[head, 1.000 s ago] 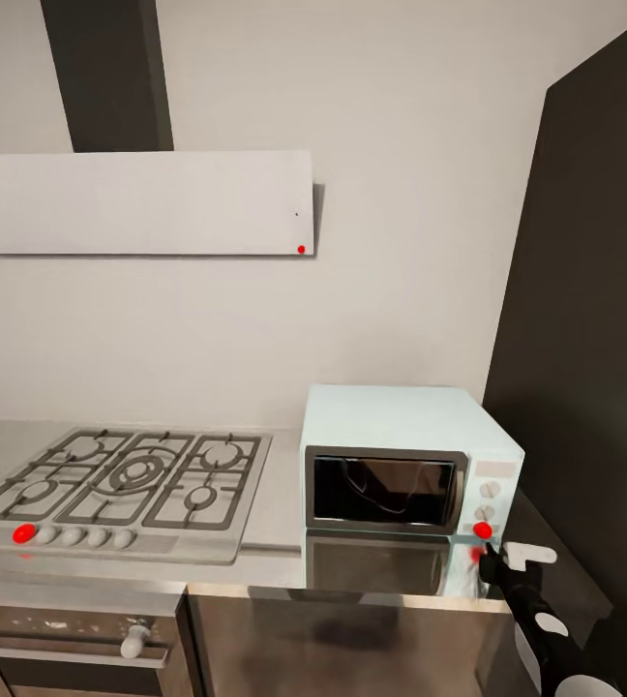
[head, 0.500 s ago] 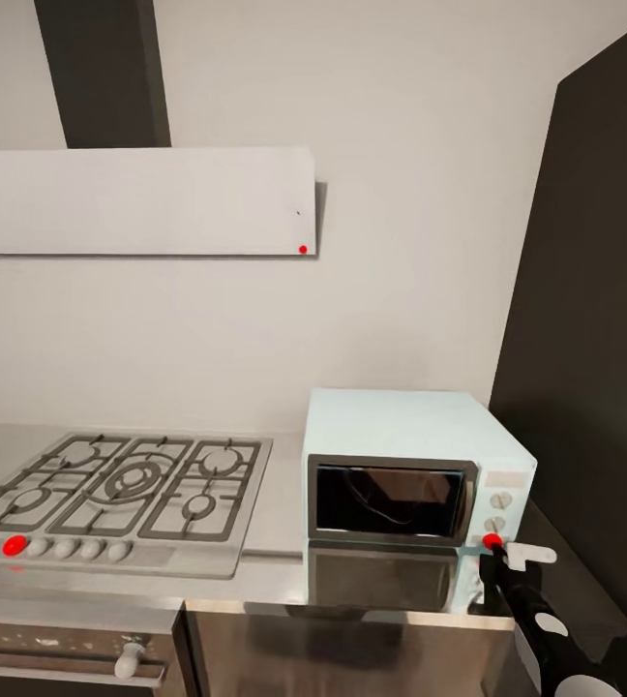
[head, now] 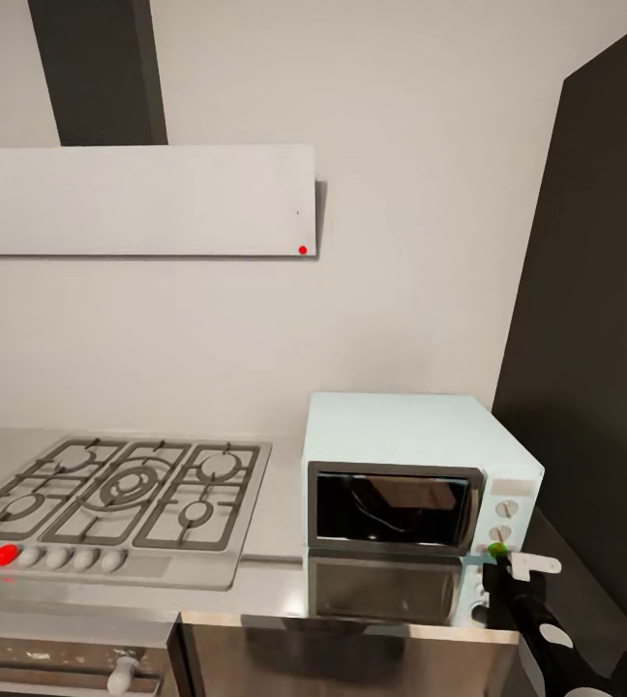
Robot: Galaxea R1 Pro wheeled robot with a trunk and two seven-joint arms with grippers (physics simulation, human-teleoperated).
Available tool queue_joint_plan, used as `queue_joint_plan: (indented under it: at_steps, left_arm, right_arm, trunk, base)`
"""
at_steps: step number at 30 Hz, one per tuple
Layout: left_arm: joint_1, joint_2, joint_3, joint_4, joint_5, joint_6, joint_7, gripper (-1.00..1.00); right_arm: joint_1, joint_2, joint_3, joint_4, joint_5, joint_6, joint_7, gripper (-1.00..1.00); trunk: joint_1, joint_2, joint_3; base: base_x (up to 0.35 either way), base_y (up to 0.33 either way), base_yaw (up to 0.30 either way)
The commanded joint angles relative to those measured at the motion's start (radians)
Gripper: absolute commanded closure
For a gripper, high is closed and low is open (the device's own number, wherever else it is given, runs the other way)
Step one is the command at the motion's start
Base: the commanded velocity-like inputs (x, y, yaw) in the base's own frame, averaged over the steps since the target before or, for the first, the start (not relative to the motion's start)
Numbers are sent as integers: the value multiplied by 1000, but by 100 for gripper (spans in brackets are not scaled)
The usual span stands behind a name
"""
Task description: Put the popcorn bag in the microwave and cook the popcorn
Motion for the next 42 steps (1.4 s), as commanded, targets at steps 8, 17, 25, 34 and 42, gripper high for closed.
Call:
queue_joint_plan:
  at_steps: [8, 17, 25, 34, 42]
  left_arm:
    - [0, -1, -4, -2, 1, 6, -3, -100]
    - [0, -3, -4, -2, 0, 6, -3, -100]
    - [0, -3, -4, -2, 1, 6, -3, -100]
    - [0, -3, -4, -2, 0, 6, -3, -100]
    - [0, -3, -4, -2, 0, 6, -3, -100]
  right_arm:
    - [-26, 1, -3, 4, 17, -4, 11, 100]
    - [-26, 1, -2, 4, 17, -5, 12, 100]
    - [-26, 1, -2, 4, 17, -5, 13, 100]
    - [-26, 1, 0, 4, 17, -5, 13, -100]
    - [-26, 1, -1, 4, 17, -5, 13, -100]
  trunk:
    - [1, 0, 0]
    - [1, 0, 0]
    - [1, 0, 0]
    - [1, 0, 0]
    - [1, 0, 0]
  base:
    - [-50, 0, 0]
    - [-264, 0, 0]
    - [-8, 0, 0]
    - [0, 0, 0]
    - [-44, 0, 0]
